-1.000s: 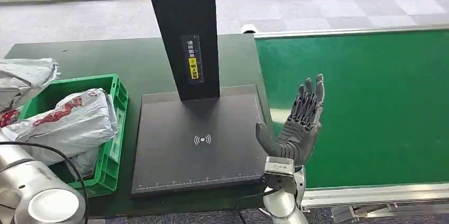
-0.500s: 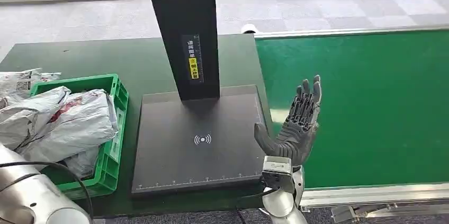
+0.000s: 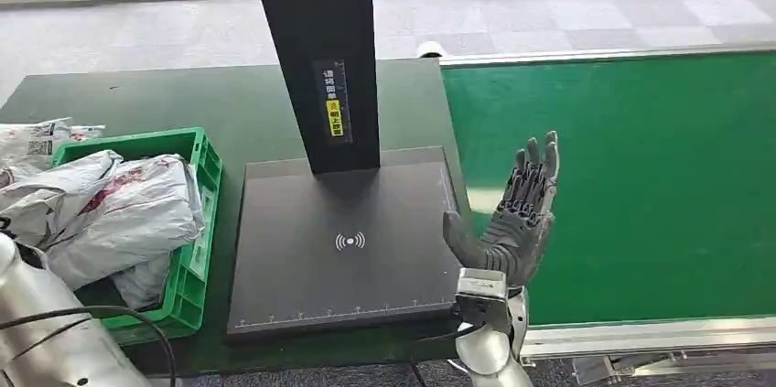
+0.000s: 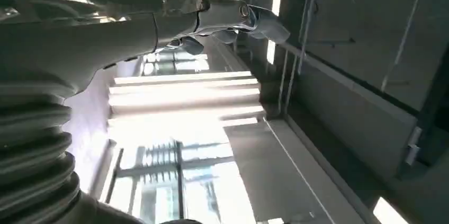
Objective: Moved the parcel from conveyor to table for the left to box.
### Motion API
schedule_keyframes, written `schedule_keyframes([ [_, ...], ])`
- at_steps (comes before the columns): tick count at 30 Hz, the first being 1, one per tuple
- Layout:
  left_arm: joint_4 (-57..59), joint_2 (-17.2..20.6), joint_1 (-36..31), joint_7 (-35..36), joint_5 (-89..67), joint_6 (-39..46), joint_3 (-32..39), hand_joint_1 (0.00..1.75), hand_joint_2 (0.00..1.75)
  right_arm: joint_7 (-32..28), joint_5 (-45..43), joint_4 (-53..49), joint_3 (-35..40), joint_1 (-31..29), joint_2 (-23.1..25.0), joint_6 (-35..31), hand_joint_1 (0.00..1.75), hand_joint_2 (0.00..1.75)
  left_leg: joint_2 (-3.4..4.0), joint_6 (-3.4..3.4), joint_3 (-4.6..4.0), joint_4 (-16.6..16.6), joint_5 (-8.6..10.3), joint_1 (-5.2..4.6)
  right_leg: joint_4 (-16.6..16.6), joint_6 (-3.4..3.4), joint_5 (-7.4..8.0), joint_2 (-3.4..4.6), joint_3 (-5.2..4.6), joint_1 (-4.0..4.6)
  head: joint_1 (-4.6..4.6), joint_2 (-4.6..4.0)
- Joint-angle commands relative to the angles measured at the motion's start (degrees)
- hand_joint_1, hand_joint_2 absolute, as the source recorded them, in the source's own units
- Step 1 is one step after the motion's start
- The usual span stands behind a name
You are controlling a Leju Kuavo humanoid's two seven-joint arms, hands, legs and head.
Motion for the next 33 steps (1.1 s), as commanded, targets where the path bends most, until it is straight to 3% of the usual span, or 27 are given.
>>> schedule_keyframes([
  [1,-6.9,-1.3,11.4,0.3,6.8,0.0,-25.4,0.00,1.75,0.0,0.4,3.8,-0.8,-0.1,1.7,0.1,0.00,1.75,-0.26,0.06,-0.07,0.0,0.03,0.04,-0.1,0.02,-0.01,-0.28,0.10,0.05,0.02,0.00],
  [4,-5.8,1.7,17.1,0.3,15.5,-2.2,-41.1,0.00,1.75,0.0,-5.1,6.7,5.9,-1.9,-1.6,0.1,0.00,1.75,-0.13,0.06,0.01,-0.1,0.00,0.00,-0.1,0.00,0.00,-0.18,0.09,-0.05,0.00,0.00],
  [6,-5.2,1.4,19.2,0.3,16.7,-3.6,-46.6,0.00,1.75,0.0,-6.9,7.3,8.6,-2.6,-3.1,3.0,0.00,1.75,-0.14,0.06,0.05,-0.2,0.00,-0.01,-0.2,-0.01,0.01,-0.21,0.13,-0.04,0.02,0.00],
  [7,-3.8,1.7,20.0,0.3,20.3,-9.6,-49.3,0.00,1.75,0.0,-7.7,6.9,9.2,-2.4,-3.5,5.4,0.00,1.75,-0.18,0.06,0.02,-0.1,0.00,-0.03,-0.2,0.00,0.01,-0.24,0.11,-0.03,0.00,0.00],
  [10,0.3,0.9,21.5,0.3,24.2,-17.1,-53.9,0.00,1.75,0.0,-6.7,6.5,12.0,-2.1,-4.7,11.4,0.00,1.75,-0.37,0.10,0.06,-0.3,0.04,-0.07,-0.3,0.07,0.00,-0.41,0.24,-0.05,0.02,0.00],
  [15,5.3,-0.7,23.5,0.3,30.0,-26.2,-54.0,0.00,1.75,0.0,-6.9,6.8,16.5,-2.6,-6.4,12.7,0.00,1.75,-0.15,0.07,0.11,-0.2,-0.02,-0.08,-0.3,0.06,0.00,-0.21,0.17,-0.07,0.00,0.00],
  [23,5.3,-1.1,24.1,0.3,29.9,-26.5,-53.7,0.00,1.75,0.0,-6.6,6.7,17.1,-2.4,-6.4,11.6,0.00,1.75,-0.14,0.06,-0.01,-0.2,-0.03,-0.06,-0.2,0.04,-0.01,-0.20,0.04,-0.06,0.00,0.00],
  [33,6.2,-2.0,28.8,0.3,27.7,-23.2,-55.0,0.00,1.75,0.0,2.2,3.3,18.6,0.7,-4.8,0.1,0.00,1.75,-0.12,0.06,0.02,-0.2,-0.09,-0.07,-0.2,0.04,-0.07,-0.18,0.07,-0.07,0.00,0.00],
])
